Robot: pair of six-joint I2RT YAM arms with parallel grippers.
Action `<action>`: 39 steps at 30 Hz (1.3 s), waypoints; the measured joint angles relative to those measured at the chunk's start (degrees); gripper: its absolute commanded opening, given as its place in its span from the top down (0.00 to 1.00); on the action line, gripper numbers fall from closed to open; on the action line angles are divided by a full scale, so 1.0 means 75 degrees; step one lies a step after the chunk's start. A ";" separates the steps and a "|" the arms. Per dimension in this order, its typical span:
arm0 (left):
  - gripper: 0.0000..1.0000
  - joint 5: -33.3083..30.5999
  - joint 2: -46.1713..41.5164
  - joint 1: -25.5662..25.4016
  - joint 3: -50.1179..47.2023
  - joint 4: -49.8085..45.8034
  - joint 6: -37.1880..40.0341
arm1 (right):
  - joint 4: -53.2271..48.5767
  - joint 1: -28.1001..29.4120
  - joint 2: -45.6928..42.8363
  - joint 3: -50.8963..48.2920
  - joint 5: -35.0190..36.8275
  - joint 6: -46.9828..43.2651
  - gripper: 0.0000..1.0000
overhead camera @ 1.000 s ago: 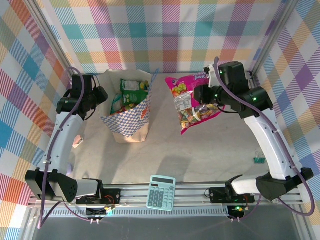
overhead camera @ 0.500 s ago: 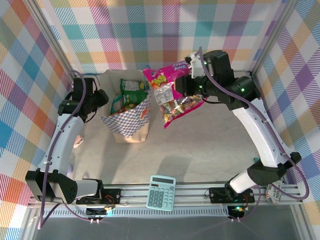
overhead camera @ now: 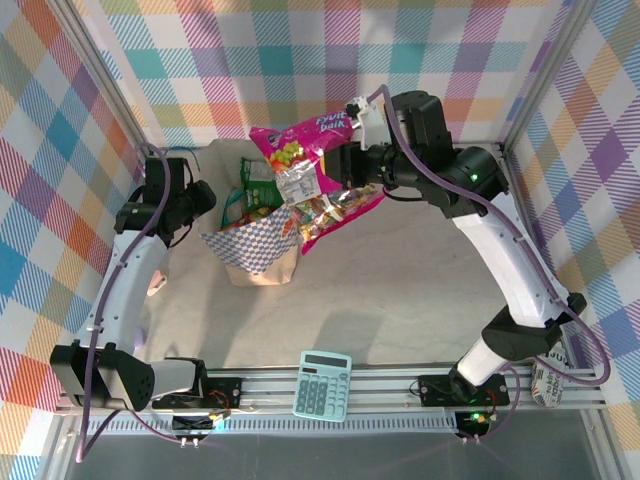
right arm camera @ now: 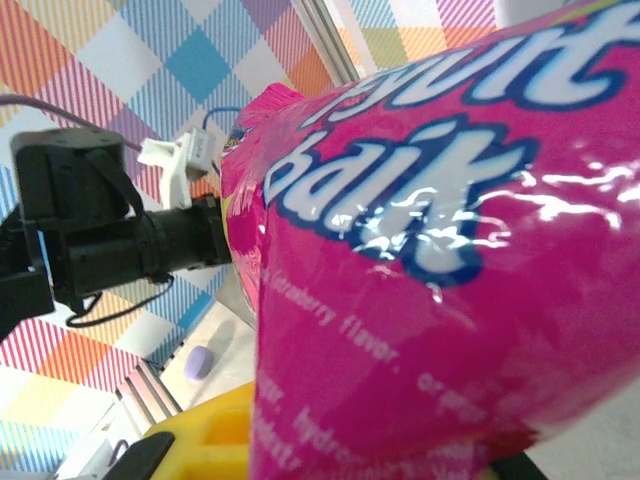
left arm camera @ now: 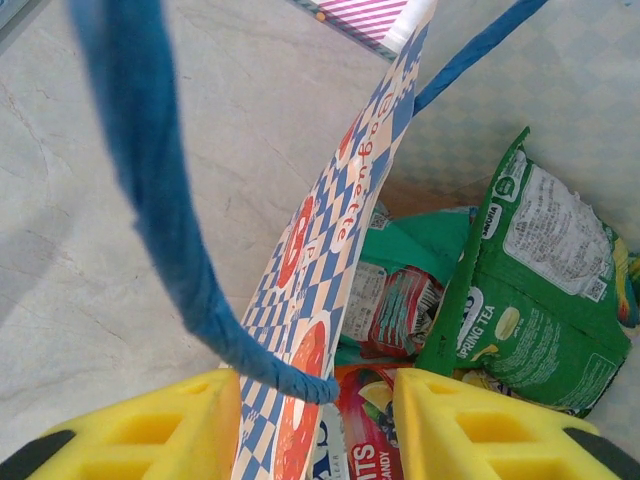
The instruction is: Place the snacks into the paper bag
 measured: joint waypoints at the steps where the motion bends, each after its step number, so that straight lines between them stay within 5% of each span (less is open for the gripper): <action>1: 0.58 0.0003 0.0000 0.0017 -0.0017 -0.0003 -0.0003 | 0.0085 0.0000 0.0061 0.0055 -0.0017 0.0029 1.00; 39: 0.66 0.0187 -0.0085 0.0315 -0.0469 0.0286 -0.0012 | 0.3261 0.0469 0.3724 0.2151 -0.0504 0.2725 1.00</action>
